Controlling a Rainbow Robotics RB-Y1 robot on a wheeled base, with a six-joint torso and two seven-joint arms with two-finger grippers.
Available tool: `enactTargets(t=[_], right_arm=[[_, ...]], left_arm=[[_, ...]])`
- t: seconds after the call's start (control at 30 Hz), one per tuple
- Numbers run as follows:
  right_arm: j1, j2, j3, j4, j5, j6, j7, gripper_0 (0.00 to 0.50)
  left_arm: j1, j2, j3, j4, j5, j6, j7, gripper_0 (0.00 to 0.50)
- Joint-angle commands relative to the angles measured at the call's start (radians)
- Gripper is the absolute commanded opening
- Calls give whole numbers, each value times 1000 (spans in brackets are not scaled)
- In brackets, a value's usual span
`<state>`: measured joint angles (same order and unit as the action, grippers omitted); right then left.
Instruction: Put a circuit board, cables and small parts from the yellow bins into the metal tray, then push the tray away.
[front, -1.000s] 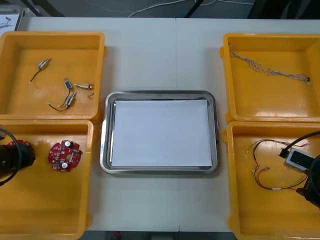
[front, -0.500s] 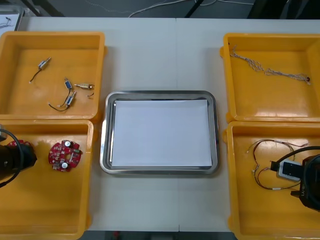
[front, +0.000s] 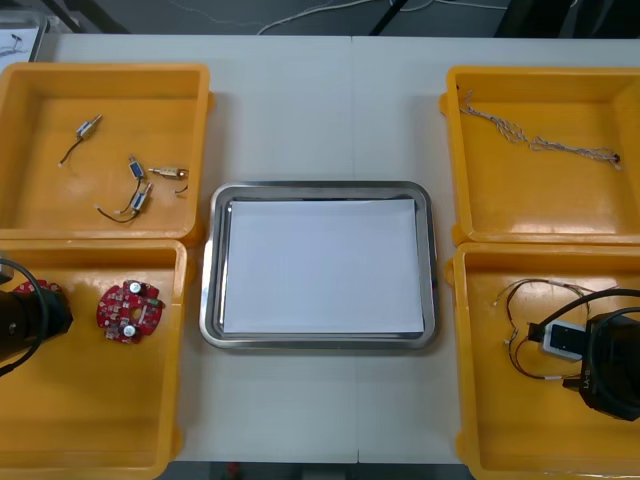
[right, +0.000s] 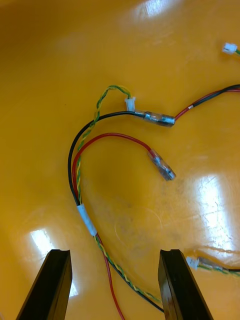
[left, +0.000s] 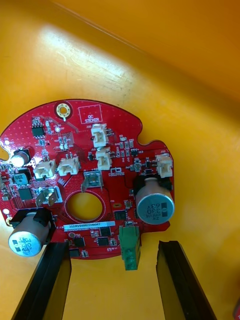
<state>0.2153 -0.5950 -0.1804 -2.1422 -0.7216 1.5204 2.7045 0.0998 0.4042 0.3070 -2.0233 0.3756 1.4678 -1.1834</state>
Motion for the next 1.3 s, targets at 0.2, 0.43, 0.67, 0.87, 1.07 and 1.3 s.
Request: enactTargets(t=[0.2, 0.43, 0.67, 0.87, 1.07, 1.3], right_arm=[[6, 6, 55, -4, 53, -28, 1, 500], [12, 6, 73, 24, 74, -43, 1, 500], [15, 8, 84, 47, 90, -63, 1, 500], [18, 15, 93, 47, 103, -63, 1, 500], [18, 23, 99, 47, 119, -68, 1, 500], [19, 41, 108, 47, 136, -71, 1, 500]], left_arm=[[-28, -13, -11, 5, -21, -9, -12, 394], [-28, -13, -14, 5, -24, -9, -12, 66], [-28, -13, -14, 5, -24, -12, -12, 0], [-26, -2, -5, -9, -1, -6, -36, 0], [-20, 21, 4, -48, 32, 35, -110, 0], [-8, 36, 24, -158, 66, 144, -133, 0]])
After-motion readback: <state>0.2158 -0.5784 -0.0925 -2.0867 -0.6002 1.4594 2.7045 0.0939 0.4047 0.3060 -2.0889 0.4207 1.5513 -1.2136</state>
